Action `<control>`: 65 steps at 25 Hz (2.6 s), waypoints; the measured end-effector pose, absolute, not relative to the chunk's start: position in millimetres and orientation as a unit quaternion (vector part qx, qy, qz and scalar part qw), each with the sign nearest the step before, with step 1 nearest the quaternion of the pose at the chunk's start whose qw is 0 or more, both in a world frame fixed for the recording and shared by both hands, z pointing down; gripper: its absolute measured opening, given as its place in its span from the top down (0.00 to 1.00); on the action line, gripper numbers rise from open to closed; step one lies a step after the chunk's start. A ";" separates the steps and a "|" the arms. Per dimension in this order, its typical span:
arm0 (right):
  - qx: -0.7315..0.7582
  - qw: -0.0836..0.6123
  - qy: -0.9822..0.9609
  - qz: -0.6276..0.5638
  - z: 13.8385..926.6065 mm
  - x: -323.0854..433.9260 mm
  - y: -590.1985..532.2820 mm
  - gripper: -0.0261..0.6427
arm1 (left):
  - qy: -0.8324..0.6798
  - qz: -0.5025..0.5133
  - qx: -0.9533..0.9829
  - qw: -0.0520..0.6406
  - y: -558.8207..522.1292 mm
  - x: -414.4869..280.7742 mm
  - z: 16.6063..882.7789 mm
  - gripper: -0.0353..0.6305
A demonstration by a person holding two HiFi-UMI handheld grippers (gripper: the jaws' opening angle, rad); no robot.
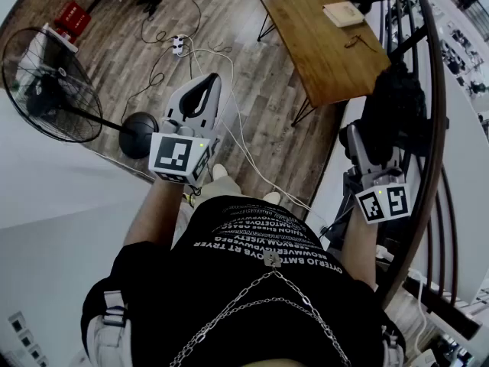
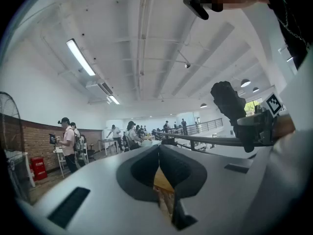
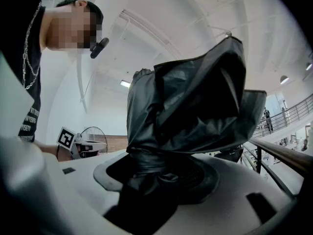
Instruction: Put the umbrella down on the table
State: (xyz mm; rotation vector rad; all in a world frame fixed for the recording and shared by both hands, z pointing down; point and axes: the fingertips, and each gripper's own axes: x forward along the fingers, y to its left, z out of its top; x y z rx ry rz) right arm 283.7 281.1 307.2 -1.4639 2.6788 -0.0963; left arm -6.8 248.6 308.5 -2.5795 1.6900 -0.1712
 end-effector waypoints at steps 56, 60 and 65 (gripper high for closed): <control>-0.477 0.063 0.873 -0.084 330.0 221.8 224.5 0.56 | 0.535 -0.056 -0.843 0.026 190.1 -65.2 329.4 0.90; -0.475 0.063 0.876 -0.063 327.7 234.9 200.2 0.56 | 0.534 -0.059 -0.843 0.039 165.2 -50.6 318.0 0.90; -0.470 0.077 0.876 -0.072 332.7 253.9 181.2 0.56 | 0.528 -0.067 -0.846 0.034 136.2 -27.5 315.6 0.90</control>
